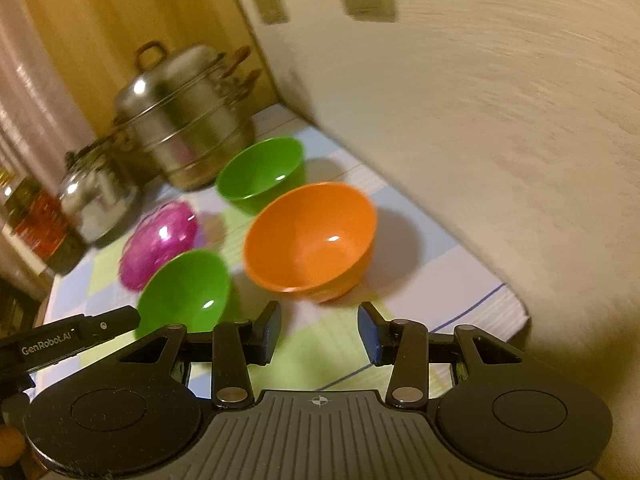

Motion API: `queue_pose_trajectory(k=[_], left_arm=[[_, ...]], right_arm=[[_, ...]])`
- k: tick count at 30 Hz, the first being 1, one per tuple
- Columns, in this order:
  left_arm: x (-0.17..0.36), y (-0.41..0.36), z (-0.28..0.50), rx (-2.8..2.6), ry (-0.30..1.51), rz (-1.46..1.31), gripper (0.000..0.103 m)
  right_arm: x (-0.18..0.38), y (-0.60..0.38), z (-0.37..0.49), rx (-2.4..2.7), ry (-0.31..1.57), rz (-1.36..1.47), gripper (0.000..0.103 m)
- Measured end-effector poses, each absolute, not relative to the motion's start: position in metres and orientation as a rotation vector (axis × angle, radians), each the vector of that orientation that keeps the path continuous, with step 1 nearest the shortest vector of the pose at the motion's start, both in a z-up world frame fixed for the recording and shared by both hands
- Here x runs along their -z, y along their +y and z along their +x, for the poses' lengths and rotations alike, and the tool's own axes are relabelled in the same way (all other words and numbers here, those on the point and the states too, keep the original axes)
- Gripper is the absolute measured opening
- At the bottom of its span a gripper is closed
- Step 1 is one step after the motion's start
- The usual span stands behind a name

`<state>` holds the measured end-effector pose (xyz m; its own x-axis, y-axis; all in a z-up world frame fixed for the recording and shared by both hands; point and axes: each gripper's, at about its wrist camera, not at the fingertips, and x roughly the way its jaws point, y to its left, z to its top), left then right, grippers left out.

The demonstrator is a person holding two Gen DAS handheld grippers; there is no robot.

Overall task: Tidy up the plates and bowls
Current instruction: 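Move both grippers toward the orange bowl, then close both grippers on the rim of the orange bowl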

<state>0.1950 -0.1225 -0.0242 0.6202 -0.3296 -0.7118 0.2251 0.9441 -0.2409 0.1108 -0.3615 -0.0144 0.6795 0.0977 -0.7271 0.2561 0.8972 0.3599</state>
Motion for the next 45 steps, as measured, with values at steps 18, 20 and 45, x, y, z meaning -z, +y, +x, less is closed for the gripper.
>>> queue_pose_trajectory(k=[18, 20, 45], left_arm=[[0.071, -0.207, 0.295, 0.511, 0.891, 0.034, 0.03], [0.079, -0.213, 0.302, 0.507, 0.912, 0.062, 0.026], [0.101, -0.23, 0.321, 0.486, 0.983, 0.148, 0.01]], right_arm=[[0.055, -0.412, 0.18, 0.153, 0.845, 0.511, 0.043], [0.061, -0.413, 0.188, 0.144, 0.851, 0.512, 0.043], [0.1, -0.407, 0.225, 0.118, 0.958, 0.514, 0.019]])
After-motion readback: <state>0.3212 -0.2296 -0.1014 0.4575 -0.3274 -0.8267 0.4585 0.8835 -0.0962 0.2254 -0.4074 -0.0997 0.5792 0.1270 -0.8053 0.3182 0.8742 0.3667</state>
